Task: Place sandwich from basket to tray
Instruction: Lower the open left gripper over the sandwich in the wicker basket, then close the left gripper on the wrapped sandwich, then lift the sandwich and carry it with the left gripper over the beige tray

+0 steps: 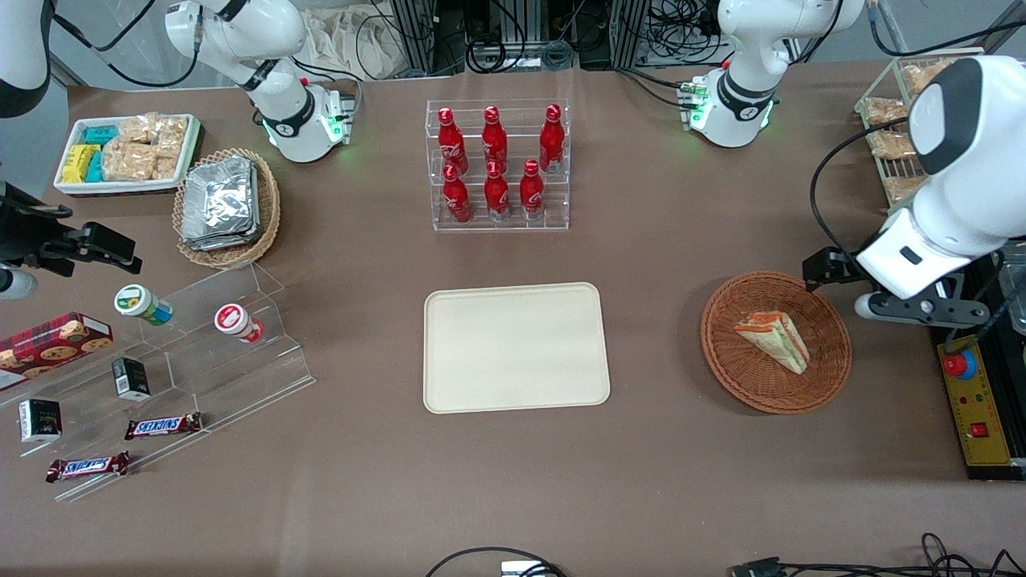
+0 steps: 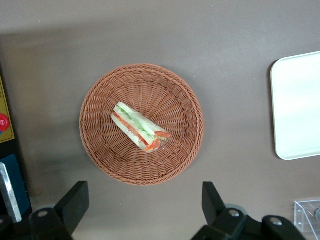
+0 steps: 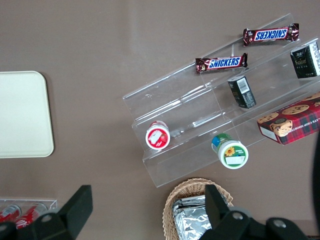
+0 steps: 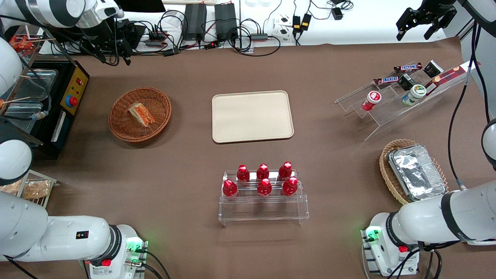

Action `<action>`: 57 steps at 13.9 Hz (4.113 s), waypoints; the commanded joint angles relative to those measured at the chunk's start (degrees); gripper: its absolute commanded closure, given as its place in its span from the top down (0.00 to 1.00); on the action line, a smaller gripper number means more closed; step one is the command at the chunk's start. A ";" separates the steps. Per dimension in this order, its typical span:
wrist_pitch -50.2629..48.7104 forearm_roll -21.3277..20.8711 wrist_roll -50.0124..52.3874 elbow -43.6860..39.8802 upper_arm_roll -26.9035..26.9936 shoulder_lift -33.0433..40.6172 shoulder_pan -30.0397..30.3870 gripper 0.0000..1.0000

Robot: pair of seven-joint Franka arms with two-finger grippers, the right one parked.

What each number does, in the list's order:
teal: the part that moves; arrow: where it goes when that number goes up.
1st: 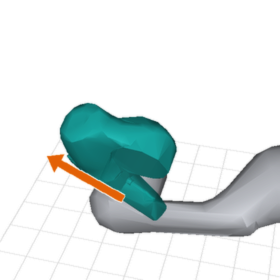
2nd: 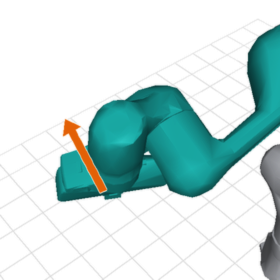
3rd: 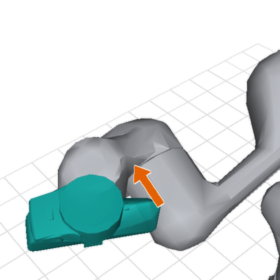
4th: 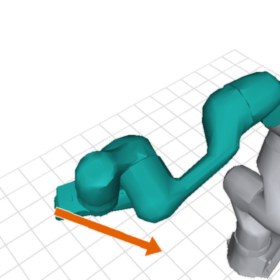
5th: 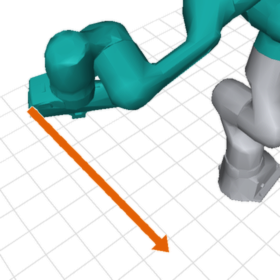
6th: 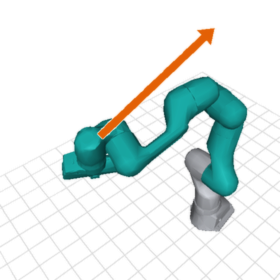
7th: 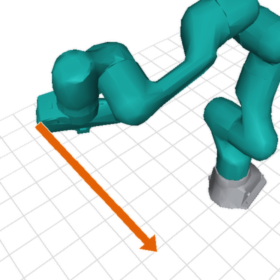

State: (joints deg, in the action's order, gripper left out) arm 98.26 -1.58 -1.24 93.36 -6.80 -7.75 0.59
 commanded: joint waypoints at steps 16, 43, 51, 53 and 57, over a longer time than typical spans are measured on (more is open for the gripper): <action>23.53 0.09 45.25 18.68 0.12 -7.63 4.42 1.00; 3.12 3.69 41.68 -0.23 -1.99 -13.26 5.83 0.00; -7.64 -3.78 33.23 -13.38 -7.52 -13.08 -2.68 0.00; -7.20 -3.87 33.32 -13.38 -8.14 -13.61 -6.03 0.00; -6.42 -3.34 36.03 -13.03 -8.14 -14.75 -9.98 0.00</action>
State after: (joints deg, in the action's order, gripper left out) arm 92.00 -4.40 33.16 81.70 -15.18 -21.21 -7.88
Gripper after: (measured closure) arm 0.806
